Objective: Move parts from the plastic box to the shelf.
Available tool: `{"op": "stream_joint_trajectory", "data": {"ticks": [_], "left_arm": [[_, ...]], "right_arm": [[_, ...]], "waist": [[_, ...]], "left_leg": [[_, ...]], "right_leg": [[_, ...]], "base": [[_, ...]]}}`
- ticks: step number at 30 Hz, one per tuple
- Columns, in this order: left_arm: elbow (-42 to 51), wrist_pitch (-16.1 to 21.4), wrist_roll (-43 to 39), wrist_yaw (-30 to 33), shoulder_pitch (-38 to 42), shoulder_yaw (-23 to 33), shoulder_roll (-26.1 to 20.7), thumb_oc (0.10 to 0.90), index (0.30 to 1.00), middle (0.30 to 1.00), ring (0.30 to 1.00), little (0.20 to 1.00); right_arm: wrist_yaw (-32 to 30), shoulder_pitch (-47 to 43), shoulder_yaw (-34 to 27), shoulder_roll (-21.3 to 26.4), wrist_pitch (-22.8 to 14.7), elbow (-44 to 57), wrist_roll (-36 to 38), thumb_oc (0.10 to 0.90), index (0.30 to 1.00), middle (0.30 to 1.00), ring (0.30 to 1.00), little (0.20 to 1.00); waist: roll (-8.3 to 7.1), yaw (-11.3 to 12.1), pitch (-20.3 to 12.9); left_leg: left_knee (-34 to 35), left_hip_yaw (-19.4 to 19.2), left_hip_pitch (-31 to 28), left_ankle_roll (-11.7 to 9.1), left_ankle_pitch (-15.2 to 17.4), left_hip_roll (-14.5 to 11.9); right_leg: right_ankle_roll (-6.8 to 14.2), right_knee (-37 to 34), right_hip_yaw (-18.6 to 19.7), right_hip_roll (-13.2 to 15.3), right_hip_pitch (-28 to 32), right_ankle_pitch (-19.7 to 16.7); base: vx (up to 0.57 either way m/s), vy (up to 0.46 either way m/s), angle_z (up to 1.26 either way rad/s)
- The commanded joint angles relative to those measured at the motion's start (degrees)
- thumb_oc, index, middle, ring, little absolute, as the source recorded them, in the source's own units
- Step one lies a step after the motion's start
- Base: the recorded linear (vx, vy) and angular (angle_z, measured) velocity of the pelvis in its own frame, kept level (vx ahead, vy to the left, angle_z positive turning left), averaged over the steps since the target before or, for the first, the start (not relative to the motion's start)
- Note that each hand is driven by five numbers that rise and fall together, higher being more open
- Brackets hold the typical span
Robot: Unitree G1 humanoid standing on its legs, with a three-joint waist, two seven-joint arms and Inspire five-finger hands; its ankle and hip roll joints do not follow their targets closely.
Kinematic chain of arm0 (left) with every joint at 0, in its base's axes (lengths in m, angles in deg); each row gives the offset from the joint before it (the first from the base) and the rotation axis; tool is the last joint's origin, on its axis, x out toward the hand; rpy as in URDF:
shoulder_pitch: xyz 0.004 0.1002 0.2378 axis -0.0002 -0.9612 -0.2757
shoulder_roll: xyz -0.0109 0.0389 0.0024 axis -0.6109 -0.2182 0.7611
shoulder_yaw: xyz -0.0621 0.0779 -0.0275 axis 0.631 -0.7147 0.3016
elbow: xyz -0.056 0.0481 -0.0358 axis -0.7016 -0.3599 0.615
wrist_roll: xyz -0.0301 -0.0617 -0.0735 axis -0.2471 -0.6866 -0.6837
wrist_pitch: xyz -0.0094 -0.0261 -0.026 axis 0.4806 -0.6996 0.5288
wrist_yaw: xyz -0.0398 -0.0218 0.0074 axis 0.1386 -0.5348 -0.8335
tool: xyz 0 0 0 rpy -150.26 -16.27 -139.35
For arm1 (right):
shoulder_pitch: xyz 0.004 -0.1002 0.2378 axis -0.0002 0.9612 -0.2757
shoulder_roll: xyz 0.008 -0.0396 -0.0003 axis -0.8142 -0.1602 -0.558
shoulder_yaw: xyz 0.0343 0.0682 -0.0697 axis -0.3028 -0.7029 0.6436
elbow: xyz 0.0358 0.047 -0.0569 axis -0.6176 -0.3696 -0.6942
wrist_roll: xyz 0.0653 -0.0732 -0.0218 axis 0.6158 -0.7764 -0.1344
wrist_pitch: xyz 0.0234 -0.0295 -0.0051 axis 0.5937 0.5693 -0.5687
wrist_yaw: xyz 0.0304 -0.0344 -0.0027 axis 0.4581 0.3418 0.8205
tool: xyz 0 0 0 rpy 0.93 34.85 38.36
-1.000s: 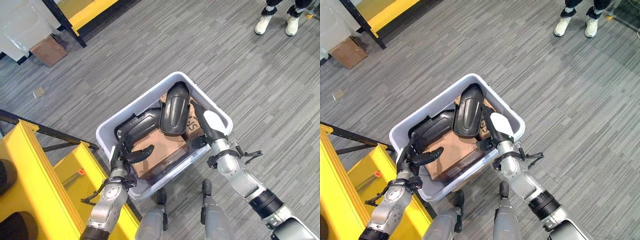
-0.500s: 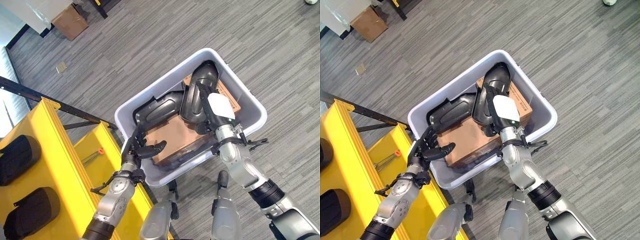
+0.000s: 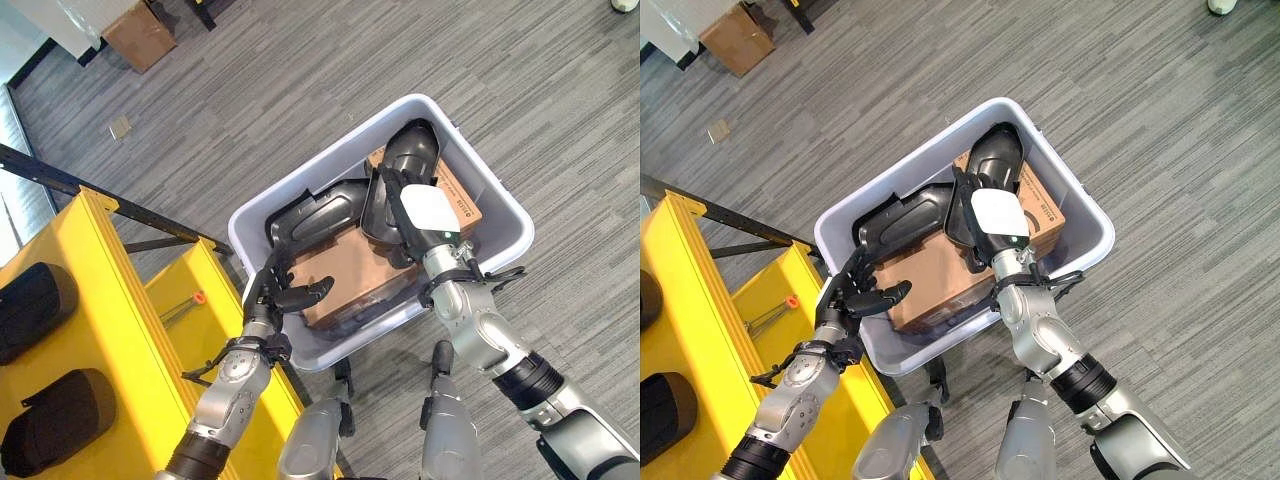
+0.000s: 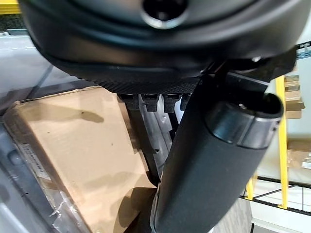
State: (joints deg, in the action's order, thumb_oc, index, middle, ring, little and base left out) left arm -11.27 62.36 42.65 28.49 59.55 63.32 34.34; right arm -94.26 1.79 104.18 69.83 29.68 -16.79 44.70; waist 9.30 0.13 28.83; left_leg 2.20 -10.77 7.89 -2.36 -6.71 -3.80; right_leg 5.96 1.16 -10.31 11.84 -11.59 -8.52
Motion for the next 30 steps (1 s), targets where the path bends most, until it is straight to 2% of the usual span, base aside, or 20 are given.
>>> {"op": "stream_joint_trajectory", "data": {"ticks": [1,6,13,22,26,28,30], "left_arm": [[6.55,4.18,0.81,1.16,1.73,-0.04,-0.49,0.9,1.0,1.0,1.0,1.0],[6.01,4.86,0.67,1.66,1.91,-0.19,-0.21,0.9,1.0,1.0,1.0,1.0],[4.17,6.97,0.21,1.1,2.53,-0.62,0.17,0.9,1.0,1.0,1.0,1.0],[2.97,8.73,-0.15,0.98,1.87,-0.73,0.58,0.9,1.0,1.0,1.0,1.0],[2.97,8.73,-0.16,0.98,1.89,-0.73,0.58,0.9,1.0,1.0,1.0,1.0],[2.91,9.78,-0.18,1.03,1.3,-0.65,0.61,0.9,1.0,1.0,1.0,1.0],[3.04,9.76,-0.23,1.17,1.36,-0.62,0.54,0.9,1.0,1.0,1.0,1.0]], "right_arm": [[-3.54,-8.85,0.43,-2.31,-1.39,2.94,-2.18,0.9,1.0,1.0,1.0,1.0],[-4.05,-8.94,1.24,-2.68,-2.81,0.75,-0.76,0.9,1.0,1.0,1.0,1.0],[-5.52,-10.48,2.86,-3.94,-1.63,-2.71,2.45,0.9,1.0,1.0,1.0,1.0],[-4.31,-10.95,2.84,-3.25,-2.16,-1.91,4.15,0.9,1.0,1.0,1.0,1.0],[-4.29,-10.96,2.83,-3.24,-2.15,-1.89,4.13,0.9,1.0,1.0,1.0,1.0],[-3.81,-11.38,2.49,-2.75,0.18,0.47,3.56,0.9,1.0,1.0,1.0,1.0],[-4.05,-11.66,2.13,-2.51,0.48,0.51,4.09,0.9,1.0,1.0,1.0,1.0]], "waist": [[-0.29,0.38,-1.72],[0.28,0.43,-0.94],[1.81,0.59,0.95],[2.92,0.65,0.97],[2.91,0.67,0.97],[3.53,0.61,0.97],[3.65,0.67,0.97]], "left_leg": [[-6.88,-1.13,2.07,1.31,8.77,3.83],[-7.44,-1.2,2.78,1.46,8.8,4.27],[-8.63,-1.25,5.09,1.94,8.82,5.51],[-9.6,-1.53,8.54,1.92,8.51,5.87],[-9.63,-1.56,8.58,1.93,8.52,5.87],[-10.05,-1.92,11.4,2.02,8.25,5.91],[-10.21,-2.12,12.06,2.05,8.23,5.94]], "right_leg": [[-2.44,13.24,-1.73,-1.86,-3.49,13.52],[-2.41,14.37,-1.63,-1.42,-4.46,13.73],[-2.5,16.77,-1.11,-0.75,-7.39,14.27],[-2.62,18.61,-0.49,-0.71,-11.5,14.47],[-2.62,18.67,-0.45,-0.7,-11.57,14.49],[-2.66,19.85,0.03,-1.0,-14.95,14.55],[-2.63,20.25,0.19,-0.96,-15.76,14.65]], "base": [[0.0,0.038,0.0],[0.01,0.049,0.0],[0.0,0.054,0.0],[0.01,0.033,-0.02],[0.0,0.01,0.0],[0.01,0.062,0.0],[0.0,0.018,-0.01]]}}
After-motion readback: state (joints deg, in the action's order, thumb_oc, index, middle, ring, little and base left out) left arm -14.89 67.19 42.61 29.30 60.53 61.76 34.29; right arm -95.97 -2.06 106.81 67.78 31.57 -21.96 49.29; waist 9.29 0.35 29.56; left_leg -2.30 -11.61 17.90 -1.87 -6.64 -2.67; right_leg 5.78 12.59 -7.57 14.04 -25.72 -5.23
